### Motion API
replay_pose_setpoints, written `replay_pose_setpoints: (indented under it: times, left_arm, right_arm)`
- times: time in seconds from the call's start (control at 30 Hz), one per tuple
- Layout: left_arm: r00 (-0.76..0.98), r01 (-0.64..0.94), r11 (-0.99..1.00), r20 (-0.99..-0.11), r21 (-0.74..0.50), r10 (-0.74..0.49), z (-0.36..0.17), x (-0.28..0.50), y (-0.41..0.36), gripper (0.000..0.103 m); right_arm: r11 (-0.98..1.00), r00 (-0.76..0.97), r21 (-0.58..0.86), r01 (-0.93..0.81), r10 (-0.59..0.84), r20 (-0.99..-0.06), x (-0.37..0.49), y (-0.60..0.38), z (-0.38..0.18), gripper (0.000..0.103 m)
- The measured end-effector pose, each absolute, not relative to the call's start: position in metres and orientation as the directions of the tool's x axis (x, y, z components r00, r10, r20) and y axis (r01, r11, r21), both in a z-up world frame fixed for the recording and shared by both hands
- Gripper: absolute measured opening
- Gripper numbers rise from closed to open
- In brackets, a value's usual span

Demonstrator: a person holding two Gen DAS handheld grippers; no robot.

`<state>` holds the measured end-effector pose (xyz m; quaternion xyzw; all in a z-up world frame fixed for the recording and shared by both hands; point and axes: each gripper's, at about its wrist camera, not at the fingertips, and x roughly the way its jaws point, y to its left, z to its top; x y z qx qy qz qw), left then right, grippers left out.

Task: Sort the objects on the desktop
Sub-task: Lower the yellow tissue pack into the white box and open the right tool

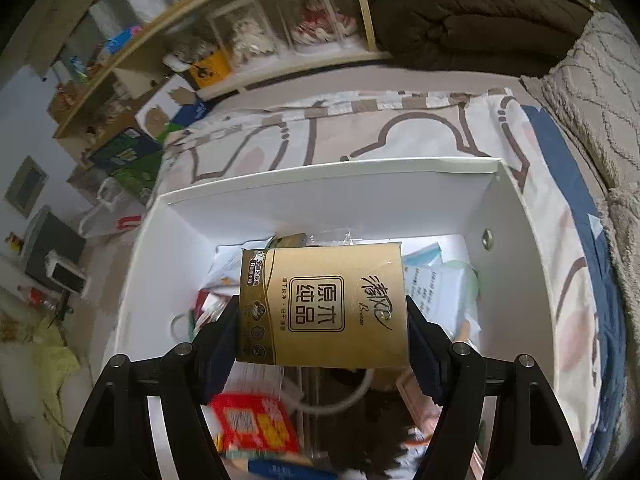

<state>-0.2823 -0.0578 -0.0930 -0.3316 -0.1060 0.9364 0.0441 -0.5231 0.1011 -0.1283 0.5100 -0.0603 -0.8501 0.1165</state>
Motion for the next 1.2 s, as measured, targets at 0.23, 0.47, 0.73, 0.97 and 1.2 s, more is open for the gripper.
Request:
replay_pose_setpoints:
  times: [0.23,0.47,0.73,0.97,1.2]
  left_arm:
    - [-0.79,0.017,-0.967,-0.597,-0.252,0.142,-0.094,-0.281,-0.077,0.103]
    - [-0.784,0.03,-0.952,-0.598,-0.304,0.167,-0.097,-0.281,-0.092,0.103]
    - [-0.791,0.043,-0.951,-0.592,-0.306,0.155,-0.096,-0.281,-0.098,0.103]
    - [-0.792,0.024,-0.959,-0.591,-0.281,0.153,-0.097,-0.283,-0.094,0.103]
    - [-0.79,0.023,-0.966,-0.597,-0.257,0.14,-0.093,-0.283,-0.09,0.103]
  right_arm:
    - [-0.976,-0.419,0.177,0.124,-0.213,-0.883,-0.548,0.083,-0.145,0.075]
    - [-0.973,-0.401,0.21,0.093,-0.23,-0.887,-0.564,0.075,-0.158,0.075]
    - [-0.962,-0.404,0.271,0.024,-0.257,-0.878,-0.568,0.082,-0.159,0.101]
    - [-0.964,-0.43,0.264,0.041,-0.256,-0.866,-0.559,0.094,-0.148,0.101]
    - [-0.95,-0.469,0.295,0.106,-0.309,-0.827,-0.525,0.104,-0.128,0.101]
